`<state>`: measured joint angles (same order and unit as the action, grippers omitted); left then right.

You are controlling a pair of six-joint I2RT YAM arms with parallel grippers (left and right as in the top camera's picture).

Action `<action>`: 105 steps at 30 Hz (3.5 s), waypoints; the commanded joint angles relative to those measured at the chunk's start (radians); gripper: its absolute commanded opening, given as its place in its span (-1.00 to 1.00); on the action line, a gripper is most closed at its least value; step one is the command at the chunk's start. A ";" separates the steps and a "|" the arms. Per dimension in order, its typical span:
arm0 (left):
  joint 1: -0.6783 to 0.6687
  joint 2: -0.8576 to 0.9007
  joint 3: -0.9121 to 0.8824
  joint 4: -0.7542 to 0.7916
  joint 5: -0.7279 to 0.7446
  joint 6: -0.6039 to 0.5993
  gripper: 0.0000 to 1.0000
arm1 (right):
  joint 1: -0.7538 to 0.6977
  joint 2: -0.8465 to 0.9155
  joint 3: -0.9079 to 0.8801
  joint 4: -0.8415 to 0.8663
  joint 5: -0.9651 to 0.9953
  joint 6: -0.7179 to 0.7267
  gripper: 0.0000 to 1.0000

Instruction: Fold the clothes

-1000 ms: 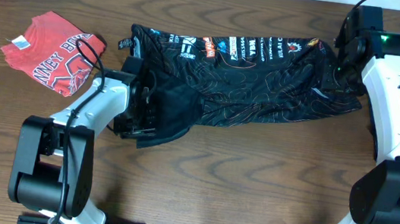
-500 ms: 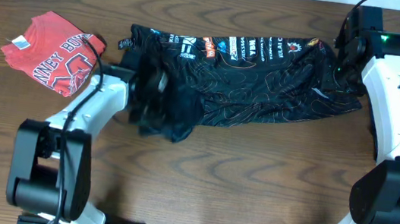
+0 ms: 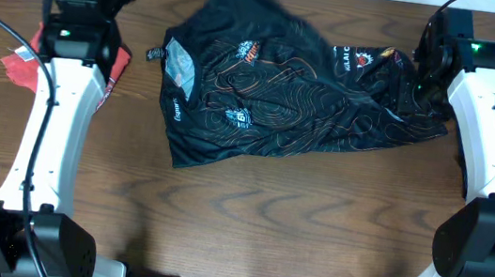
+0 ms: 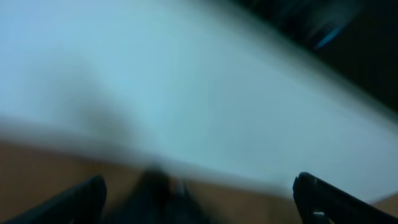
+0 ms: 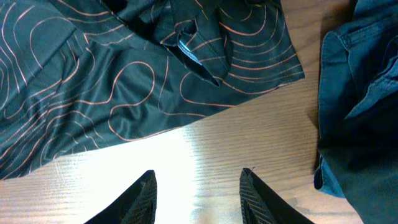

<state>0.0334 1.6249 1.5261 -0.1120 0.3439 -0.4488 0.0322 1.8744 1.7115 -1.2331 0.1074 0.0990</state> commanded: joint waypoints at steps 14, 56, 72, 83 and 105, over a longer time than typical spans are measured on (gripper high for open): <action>-0.002 0.146 -0.219 -0.822 -0.138 0.074 0.99 | -0.008 -0.015 -0.005 -0.016 0.001 0.004 -0.17; -0.082 -0.163 -0.460 -0.687 0.000 0.182 -0.88 | -0.035 -0.015 -0.057 -0.066 -0.001 0.010 -0.14; -0.037 -0.280 -0.504 -0.867 -0.020 0.160 -0.88 | 0.092 -0.014 -0.379 0.474 -0.331 -0.264 0.36; -0.037 -0.280 -0.504 -0.867 -0.020 0.160 -0.89 | 0.187 0.040 -0.465 0.587 -0.207 -0.272 0.28; -0.037 -0.280 -0.504 -0.875 -0.020 0.160 -0.88 | 0.119 0.051 -0.164 0.836 0.264 -0.059 -0.98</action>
<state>-0.0021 1.3430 1.0306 -0.9825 0.3336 -0.2943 0.1967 1.9594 1.3804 -0.4416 0.1444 -0.0605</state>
